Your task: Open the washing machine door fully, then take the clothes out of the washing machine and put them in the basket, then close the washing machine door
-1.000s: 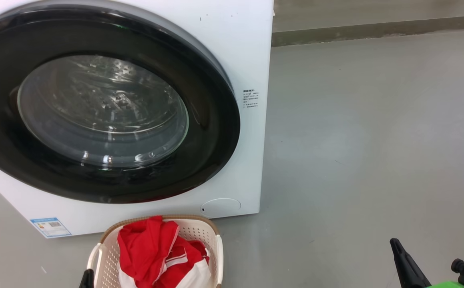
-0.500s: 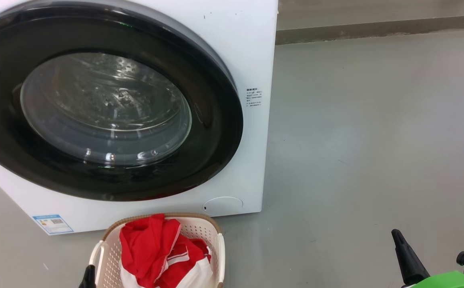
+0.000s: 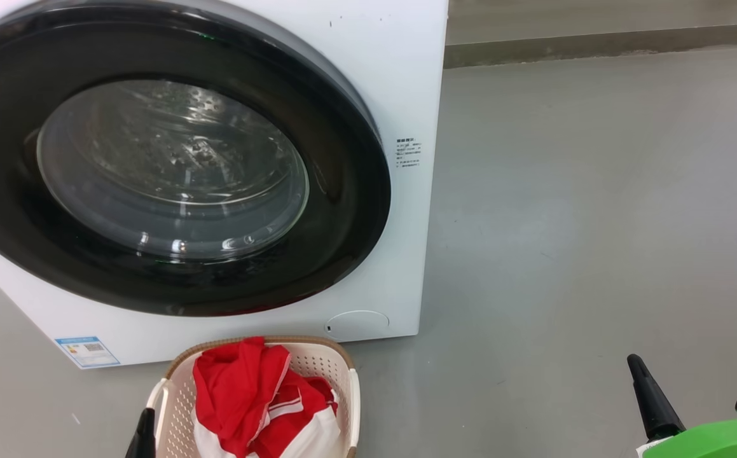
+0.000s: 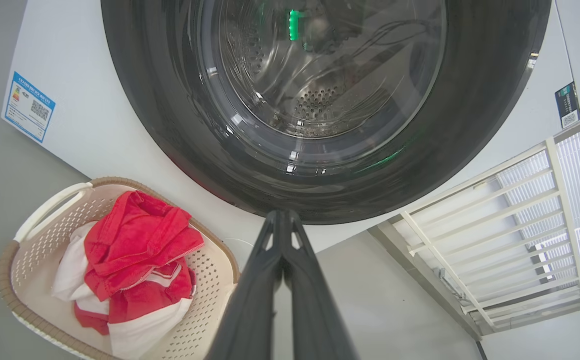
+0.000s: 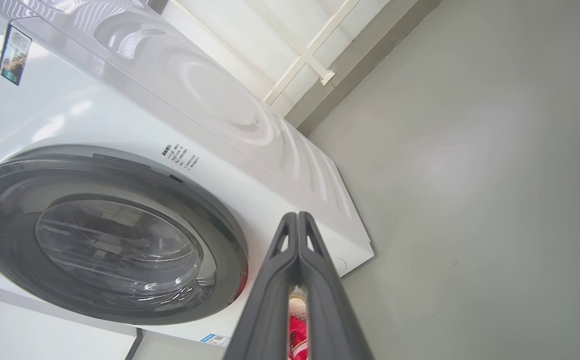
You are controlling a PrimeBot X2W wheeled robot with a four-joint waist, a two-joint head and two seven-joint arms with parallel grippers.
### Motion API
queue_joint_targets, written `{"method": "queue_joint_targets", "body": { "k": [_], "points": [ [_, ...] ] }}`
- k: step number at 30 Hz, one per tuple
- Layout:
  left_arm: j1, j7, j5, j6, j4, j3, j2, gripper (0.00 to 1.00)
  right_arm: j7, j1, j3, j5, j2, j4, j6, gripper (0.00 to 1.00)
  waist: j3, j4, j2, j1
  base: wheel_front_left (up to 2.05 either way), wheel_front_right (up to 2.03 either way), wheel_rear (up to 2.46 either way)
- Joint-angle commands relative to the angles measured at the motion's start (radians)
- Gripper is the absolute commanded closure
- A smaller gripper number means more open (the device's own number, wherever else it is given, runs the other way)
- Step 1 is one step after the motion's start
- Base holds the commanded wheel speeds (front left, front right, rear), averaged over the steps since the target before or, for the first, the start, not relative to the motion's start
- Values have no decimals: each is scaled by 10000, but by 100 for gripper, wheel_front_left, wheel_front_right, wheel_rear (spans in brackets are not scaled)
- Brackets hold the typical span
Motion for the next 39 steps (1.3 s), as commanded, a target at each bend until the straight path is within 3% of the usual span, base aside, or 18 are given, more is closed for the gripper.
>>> {"method": "queue_joint_targets", "body": {
  "k": [1,39],
  "points": [
    [-499,73,-301,-39,-190,155,191,100,76,-590,15,338,-64,-257,-4,100,5,10,0,-1,0,0,0],
    [-1373,1135,-4432,-60,-27,87,250,100,1171,-1364,-574,3547,369,-269,-8,100,126,268,0,-1,0,0,0]
  ]
}}
